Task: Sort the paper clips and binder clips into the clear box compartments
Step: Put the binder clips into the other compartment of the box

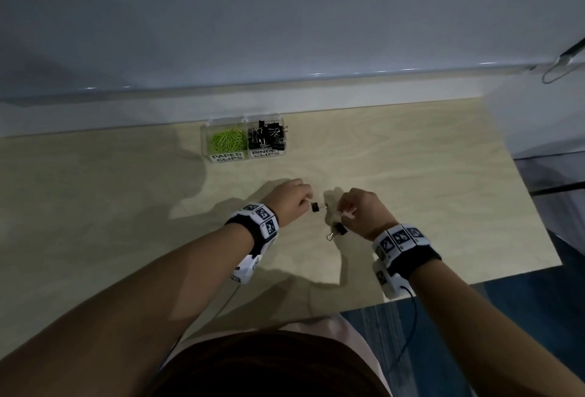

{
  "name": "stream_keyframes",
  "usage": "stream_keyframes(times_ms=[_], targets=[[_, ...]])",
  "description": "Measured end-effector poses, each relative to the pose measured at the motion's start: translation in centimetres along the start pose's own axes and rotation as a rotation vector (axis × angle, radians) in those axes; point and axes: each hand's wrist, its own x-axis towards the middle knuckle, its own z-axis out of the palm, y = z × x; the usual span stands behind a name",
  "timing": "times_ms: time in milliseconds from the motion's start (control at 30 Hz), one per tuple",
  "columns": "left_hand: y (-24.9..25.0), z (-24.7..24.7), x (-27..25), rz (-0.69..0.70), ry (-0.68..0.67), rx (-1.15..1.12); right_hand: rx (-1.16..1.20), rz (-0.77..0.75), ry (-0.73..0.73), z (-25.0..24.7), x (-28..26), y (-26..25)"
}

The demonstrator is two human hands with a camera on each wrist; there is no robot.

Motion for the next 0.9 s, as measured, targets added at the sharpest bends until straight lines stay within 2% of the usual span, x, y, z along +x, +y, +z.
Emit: stream_keyframes(times_ms=[100, 233, 300, 433, 633, 800, 900], targets=[[1.5, 1.1, 0.7, -0.037, 0.009, -0.070, -0.070, -0.054, -0.105, -0.2, -1.8, 0.1], [1.7, 2.8, 1.2, -0.072, -0.069, 0.069, -0.187, -0.102, -0.202, 1.5, -2.6, 0.1], [1.8, 2.9, 1.2, -0.080, -0.122, 0.138, -0.177, -0.135, -0.157, 2.4, -2.5, 0.4], [2.3, 2.8, 1.2, -0.041, -0.094, 0.164, -0.150, -0.138, -0.083, 3.1, -2.2, 0.8], [2.5, 3.1, 1.2, -0.030, -0.139, 0.312, -0.114, -0.149, -0.014, 3.4, -1.6, 0.4], [2.1, 1.6, 0.5, -0.087, -0.117, 0.245, -0.089, -0.181, 0.027, 3.9, -1.0, 0.2], [1.2, -0.6, -0.7, -0.133, 0.013, 0.090, -0.005, -0.198, 0.085, 4.0, -0.2, -0.3]])
